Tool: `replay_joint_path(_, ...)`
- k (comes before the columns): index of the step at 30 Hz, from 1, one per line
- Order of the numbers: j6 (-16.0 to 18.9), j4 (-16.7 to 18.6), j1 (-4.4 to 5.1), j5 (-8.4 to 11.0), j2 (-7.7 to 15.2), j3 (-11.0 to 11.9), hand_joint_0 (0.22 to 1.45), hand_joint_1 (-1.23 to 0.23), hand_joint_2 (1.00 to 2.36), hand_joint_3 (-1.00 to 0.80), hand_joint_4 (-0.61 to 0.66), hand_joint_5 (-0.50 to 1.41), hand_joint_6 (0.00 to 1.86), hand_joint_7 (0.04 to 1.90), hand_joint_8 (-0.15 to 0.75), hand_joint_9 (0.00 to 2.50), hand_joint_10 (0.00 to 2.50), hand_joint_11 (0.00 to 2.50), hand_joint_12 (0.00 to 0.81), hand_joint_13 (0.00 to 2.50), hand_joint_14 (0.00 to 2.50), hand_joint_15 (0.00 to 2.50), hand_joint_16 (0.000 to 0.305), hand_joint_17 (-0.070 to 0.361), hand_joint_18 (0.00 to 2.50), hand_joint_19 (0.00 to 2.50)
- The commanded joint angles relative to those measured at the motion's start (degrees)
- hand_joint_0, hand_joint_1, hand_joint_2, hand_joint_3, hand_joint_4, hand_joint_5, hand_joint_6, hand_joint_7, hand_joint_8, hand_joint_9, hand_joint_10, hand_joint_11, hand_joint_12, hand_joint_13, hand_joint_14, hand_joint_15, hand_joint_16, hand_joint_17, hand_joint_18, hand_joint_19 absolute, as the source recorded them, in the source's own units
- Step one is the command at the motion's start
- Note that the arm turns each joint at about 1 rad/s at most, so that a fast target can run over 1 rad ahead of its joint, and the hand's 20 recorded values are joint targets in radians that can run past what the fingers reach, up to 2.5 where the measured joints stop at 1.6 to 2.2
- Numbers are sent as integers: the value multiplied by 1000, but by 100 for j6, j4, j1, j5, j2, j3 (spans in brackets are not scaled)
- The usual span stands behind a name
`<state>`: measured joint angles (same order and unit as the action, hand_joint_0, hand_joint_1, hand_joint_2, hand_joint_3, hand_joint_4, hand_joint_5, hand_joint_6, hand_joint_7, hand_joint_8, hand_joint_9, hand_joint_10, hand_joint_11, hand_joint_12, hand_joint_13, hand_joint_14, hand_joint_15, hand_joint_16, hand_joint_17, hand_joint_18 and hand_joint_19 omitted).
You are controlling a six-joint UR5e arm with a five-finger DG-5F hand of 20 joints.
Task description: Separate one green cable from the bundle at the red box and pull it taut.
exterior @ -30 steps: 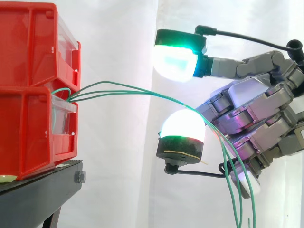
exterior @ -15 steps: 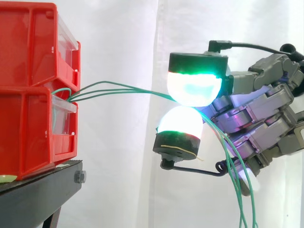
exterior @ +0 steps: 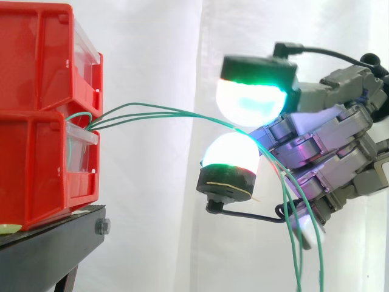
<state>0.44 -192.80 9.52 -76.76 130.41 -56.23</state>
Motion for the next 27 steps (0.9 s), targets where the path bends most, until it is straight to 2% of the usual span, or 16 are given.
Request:
replay_joint_path(1, 0, -3, 6, 3, 2, 7, 411, -465, 1000, -500, 138, 143, 520, 1394, 210, 2379, 1600, 1643, 303, 1492, 2500, 917, 79, 177, 1167, 145)
replay_joint_path(3, 0, -3, 6, 3, 2, 7, 388, -346, 1000, -500, 135, 147, 509, 1408, 206, 2406, 1545, 1643, 315, 1517, 2500, 905, 84, 188, 1194, 93)
replay_joint_path(5, 0, -3, -3, 3, 2, 7, 403, -222, 1000, -500, 122, 147, 511, 1401, 191, 2395, 1573, 1638, 301, 1501, 2500, 899, 81, 183, 1174, 101)
replay_joint_path(8, 0, 5, -3, 12, 2, 7, 466, -190, 1000, -500, 98, 141, 526, 1348, 166, 2334, 1740, 1549, 279, 1440, 2500, 922, 69, 156, 1079, 231)
replay_joint_path(10, 0, 5, 6, 12, 2, 7, 547, -267, 1000, -500, 69, 133, 543, 1292, 143, 2267, 1911, 1460, 257, 1380, 2500, 932, 57, 129, 1000, 417)
replay_joint_path(11, 0, 5, -3, 12, 2, 24, 595, -351, 1000, -500, 51, 134, 538, 1294, 130, 2255, 1944, 1443, 243, 1362, 2500, 941, 53, 120, 983, 485)
replay_joint_path(13, 0, -3, -3, 12, 2, 59, 676, -523, 1000, -500, 33, 139, 521, 1325, 112, 2268, 1909, 1448, 244, 1364, 2500, 953, 52, 116, 987, 511)
replay_joint_path(15, -9, -3, 6, 12, 2, 86, 727, -635, 1001, -489, 29, 143, 508, 1353, 113, 2287, 1858, 1461, 236, 1374, 2500, 951, 51, 115, 993, 521)
replay_joint_path(21, -18, -30, -3, 21, 2, 217, 772, -715, 1012, -368, 18, 146, 501, 1371, 105, 2315, 1785, 1476, 228, 1372, 2500, 924, 52, 116, 944, 437)
replay_joint_path(27, -114, -170, -20, 21, 2, 305, 759, -731, 1018, -293, -4, 147, 501, 1373, 114, 2335, 1727, 1512, 236, 1387, 2500, 923, 52, 117, 959, 452)
